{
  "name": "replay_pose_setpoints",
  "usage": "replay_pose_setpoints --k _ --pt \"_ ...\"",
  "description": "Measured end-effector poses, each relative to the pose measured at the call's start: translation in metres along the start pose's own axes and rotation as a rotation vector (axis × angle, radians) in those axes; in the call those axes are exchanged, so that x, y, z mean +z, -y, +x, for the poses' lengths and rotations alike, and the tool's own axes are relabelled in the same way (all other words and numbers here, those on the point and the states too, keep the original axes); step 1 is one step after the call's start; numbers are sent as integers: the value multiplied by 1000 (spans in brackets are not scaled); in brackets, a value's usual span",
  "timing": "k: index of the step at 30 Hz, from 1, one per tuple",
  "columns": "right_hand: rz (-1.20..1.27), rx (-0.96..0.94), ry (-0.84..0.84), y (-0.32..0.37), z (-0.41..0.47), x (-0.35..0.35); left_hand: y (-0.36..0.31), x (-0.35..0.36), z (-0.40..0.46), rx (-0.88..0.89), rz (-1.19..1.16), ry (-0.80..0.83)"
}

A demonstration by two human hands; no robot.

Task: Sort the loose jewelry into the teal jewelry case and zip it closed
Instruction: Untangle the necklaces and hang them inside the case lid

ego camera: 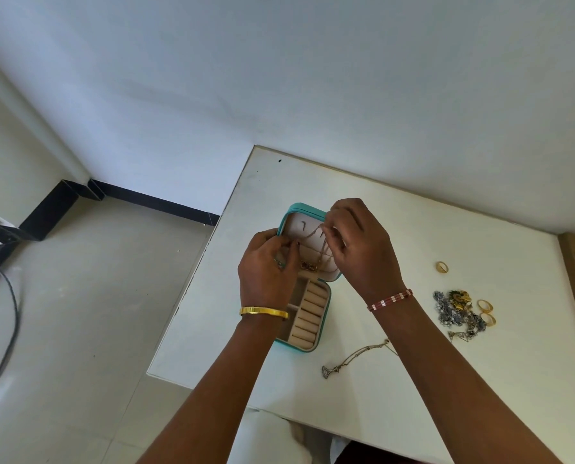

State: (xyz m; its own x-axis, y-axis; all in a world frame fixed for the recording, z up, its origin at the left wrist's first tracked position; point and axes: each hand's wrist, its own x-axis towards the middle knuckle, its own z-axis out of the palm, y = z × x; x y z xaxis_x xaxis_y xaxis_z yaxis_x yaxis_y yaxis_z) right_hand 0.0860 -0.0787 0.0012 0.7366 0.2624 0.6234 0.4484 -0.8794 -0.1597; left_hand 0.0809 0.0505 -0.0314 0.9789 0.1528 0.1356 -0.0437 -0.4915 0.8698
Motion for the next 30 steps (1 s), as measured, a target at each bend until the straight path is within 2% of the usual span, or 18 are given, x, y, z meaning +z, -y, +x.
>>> replay_pose_setpoints --k 12,21,26,30 --pt "222 233 88 -2 3 -6 6 -4 1 -9 43 43" --pt "266 305 150 -2 1 -12 4 -8 -2 -18 -4 56" --pt "365 474 99 2 -3 -15 6 -17 -8 -137 -117 96" --pt "463 667 48 4 -17 -18 11 -27 -15 -208 -110 147"
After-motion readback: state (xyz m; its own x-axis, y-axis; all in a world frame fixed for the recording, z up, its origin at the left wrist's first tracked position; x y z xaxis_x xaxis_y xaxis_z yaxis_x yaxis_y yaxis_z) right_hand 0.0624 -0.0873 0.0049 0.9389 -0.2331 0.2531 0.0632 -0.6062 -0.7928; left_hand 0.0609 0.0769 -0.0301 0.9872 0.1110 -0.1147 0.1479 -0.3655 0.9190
